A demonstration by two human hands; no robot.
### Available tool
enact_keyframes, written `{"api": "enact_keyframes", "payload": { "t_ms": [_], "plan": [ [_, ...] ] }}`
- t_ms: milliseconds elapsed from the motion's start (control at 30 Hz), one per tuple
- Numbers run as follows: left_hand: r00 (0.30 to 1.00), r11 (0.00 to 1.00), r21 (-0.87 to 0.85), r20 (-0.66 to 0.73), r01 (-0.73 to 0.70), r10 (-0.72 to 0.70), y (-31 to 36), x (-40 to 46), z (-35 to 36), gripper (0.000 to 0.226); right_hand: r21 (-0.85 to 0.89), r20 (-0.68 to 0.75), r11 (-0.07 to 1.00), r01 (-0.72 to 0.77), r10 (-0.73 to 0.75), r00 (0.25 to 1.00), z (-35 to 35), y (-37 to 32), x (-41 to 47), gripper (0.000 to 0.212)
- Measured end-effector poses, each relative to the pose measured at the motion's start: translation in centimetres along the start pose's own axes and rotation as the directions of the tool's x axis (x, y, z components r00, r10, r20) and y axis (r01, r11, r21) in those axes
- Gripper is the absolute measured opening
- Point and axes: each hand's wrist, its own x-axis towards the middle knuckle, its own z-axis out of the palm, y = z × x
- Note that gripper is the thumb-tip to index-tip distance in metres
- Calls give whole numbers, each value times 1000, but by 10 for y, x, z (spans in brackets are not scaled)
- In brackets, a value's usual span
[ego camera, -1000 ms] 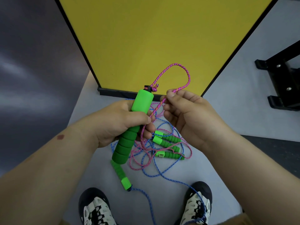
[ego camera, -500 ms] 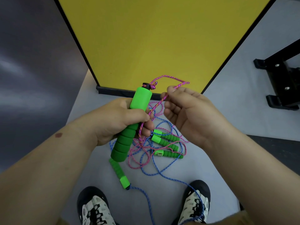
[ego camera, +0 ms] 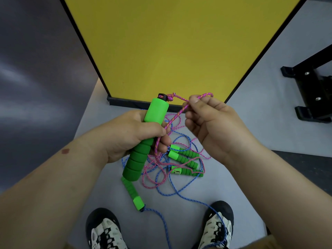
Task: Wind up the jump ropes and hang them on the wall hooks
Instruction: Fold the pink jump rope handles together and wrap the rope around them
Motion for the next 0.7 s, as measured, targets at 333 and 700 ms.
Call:
{"api": "enact_keyframes", "payload": {
  "t_ms": [333,700],
  "plan": [
    [1000,1000,9,-5,-10,10,2,-2,2,9,48,-27,999,0,1,1000,-6,-4,3,4],
    [1000,1000,8,2,-11,11,1,-1,0,6,-142,165,988,-67,91,982,7,13,-9,8]
  ]
}}
